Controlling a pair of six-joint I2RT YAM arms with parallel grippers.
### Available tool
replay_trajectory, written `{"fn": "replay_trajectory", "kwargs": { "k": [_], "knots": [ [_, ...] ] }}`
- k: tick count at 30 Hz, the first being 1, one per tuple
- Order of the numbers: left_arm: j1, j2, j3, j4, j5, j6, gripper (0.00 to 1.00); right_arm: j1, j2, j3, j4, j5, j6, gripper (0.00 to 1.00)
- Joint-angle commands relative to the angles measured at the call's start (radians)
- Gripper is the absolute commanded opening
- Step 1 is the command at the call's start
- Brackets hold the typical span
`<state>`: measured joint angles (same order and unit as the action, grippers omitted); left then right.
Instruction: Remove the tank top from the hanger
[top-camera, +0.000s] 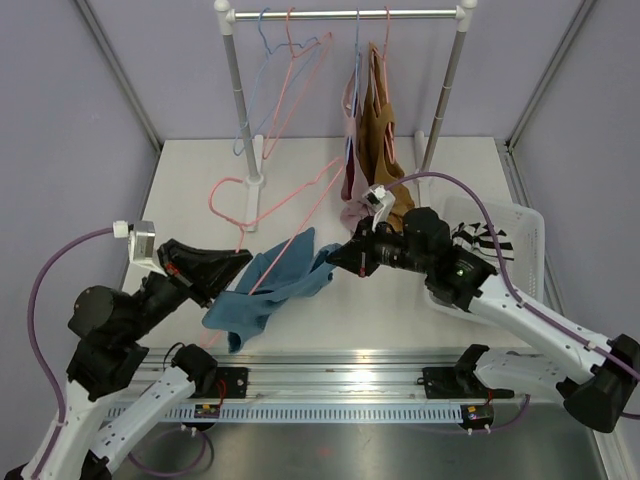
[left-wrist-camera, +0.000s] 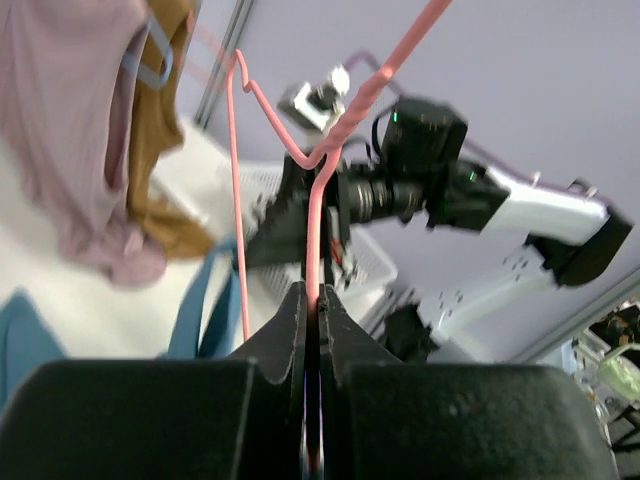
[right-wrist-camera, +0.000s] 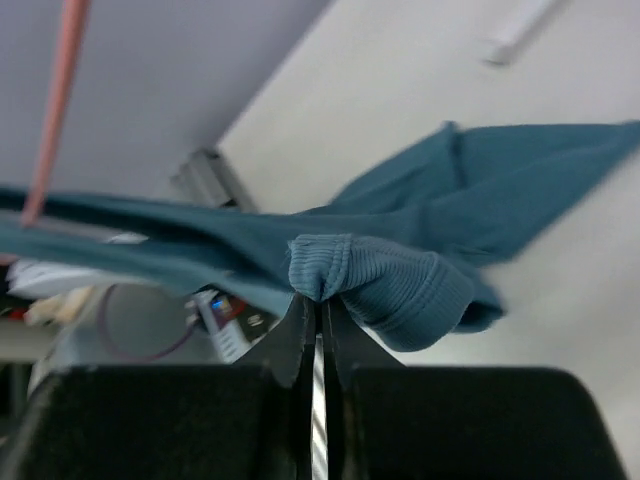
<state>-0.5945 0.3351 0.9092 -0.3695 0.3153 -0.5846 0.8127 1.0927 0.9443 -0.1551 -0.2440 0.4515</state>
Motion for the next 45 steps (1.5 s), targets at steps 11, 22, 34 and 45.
{"fn": "replay_trajectory", "kwargs": {
  "k": [11, 22, 34, 45],
  "knots": [
    [-0.048, 0.389, 0.030, 0.830, -0.031, 0.238, 0.00, 0.019, -0.221, 0.198, -0.262, -0.254, -0.085, 0.00],
    [-0.062, 0.349, 0.083, 0.440, -0.369, 0.256, 0.00, 0.022, -0.275, 0.011, -0.293, -0.167, -0.080, 0.03],
    [-0.062, 0.738, 0.518, 0.047, -0.469, 0.264, 0.00, 0.020, -0.378, -0.002, -0.397, 0.015, -0.151, 1.00],
    [0.068, 1.287, 1.215, -0.169, -0.387, 0.281, 0.00, 0.020, -0.542, -0.052, -0.409, 0.077, -0.151, 1.00]
  ]
}}
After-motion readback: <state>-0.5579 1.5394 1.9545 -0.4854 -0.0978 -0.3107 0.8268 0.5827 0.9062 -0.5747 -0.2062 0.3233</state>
